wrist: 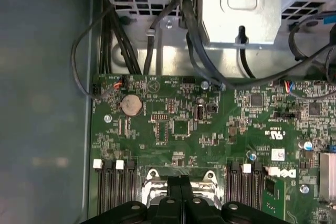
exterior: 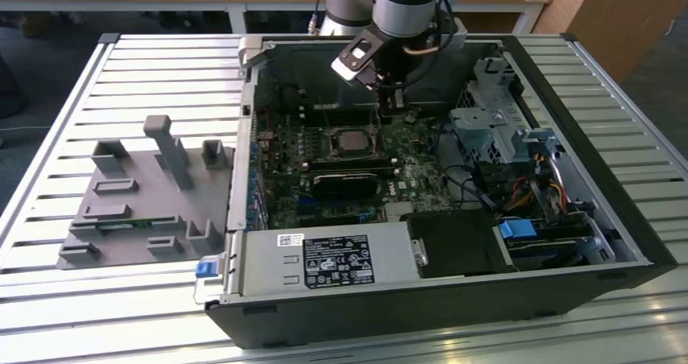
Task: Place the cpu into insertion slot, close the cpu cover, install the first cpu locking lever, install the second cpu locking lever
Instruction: 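Close the cpu cover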
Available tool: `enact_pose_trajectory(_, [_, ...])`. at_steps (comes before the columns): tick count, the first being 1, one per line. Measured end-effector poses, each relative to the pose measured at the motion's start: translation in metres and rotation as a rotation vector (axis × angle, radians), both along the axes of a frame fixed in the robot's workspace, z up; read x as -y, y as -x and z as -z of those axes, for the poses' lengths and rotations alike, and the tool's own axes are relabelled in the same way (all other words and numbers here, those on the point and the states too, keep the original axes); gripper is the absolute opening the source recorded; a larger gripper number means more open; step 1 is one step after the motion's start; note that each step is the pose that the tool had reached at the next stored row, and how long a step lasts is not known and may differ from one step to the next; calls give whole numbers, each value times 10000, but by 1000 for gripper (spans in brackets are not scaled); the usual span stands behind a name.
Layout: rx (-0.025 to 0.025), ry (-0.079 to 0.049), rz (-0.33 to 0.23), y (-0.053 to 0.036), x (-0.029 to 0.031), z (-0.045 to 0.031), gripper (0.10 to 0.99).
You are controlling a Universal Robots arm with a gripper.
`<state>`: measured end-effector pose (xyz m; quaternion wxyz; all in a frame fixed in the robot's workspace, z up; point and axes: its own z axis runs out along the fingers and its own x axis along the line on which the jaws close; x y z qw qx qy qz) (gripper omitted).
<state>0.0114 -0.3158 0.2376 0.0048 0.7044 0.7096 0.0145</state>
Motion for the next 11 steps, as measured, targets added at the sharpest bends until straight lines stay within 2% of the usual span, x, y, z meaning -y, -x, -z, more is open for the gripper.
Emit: enact_pose_trajectory(11, [0, 1, 0, 118, 0, 47, 114])
